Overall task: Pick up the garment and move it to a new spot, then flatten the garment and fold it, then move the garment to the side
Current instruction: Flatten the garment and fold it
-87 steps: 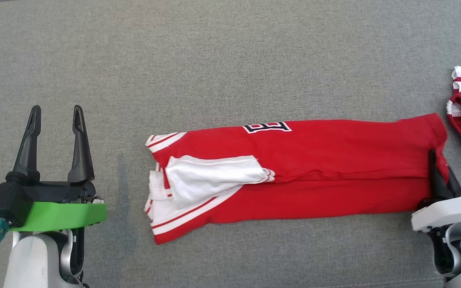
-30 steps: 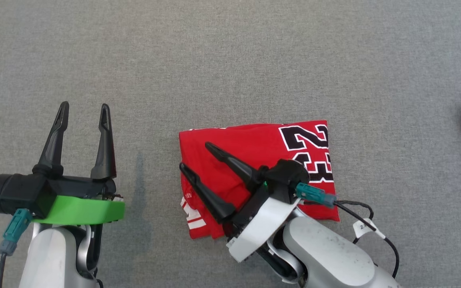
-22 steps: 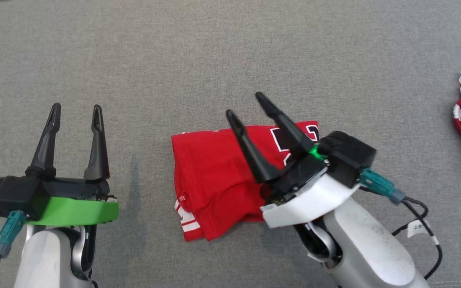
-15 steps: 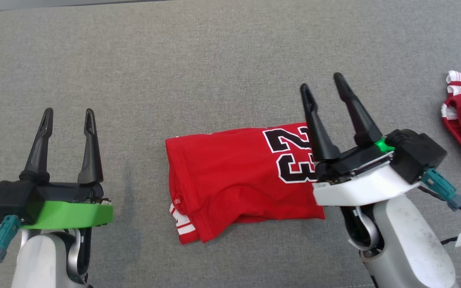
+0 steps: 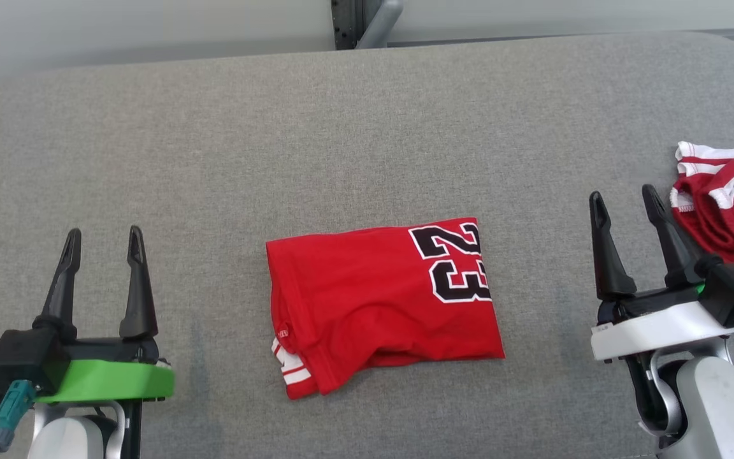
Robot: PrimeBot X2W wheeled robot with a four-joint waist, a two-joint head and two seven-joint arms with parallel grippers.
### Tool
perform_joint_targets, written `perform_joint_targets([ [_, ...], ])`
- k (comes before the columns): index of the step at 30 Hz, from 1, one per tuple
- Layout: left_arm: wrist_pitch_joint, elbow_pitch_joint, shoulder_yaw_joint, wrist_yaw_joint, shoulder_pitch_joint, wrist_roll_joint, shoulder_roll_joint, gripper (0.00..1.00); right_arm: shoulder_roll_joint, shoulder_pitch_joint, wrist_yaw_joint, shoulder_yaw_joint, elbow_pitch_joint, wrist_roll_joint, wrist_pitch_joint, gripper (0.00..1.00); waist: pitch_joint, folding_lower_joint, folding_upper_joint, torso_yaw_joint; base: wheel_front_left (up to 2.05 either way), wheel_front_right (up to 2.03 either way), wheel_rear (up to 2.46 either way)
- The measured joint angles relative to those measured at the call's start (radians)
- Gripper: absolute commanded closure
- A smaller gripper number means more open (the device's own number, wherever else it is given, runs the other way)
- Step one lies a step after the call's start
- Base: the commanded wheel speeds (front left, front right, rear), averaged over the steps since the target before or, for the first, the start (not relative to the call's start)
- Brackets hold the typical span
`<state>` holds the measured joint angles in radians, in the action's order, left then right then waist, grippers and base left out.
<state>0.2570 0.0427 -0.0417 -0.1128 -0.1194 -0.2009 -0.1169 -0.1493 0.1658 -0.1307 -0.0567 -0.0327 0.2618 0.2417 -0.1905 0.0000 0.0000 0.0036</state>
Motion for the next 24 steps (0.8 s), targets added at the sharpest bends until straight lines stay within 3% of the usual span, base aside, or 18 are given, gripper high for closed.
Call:
perform_joint_targets([
  [24,-0.097,-0.001,0.039,0.002,0.164,-0.042,-0.015,0.00,-0.023,-0.174,0.000,0.038,0.000,0.028,-0.049,0.00,0.201,0.0000,0.0000,-0.012,0.00,0.00,0.00],
])
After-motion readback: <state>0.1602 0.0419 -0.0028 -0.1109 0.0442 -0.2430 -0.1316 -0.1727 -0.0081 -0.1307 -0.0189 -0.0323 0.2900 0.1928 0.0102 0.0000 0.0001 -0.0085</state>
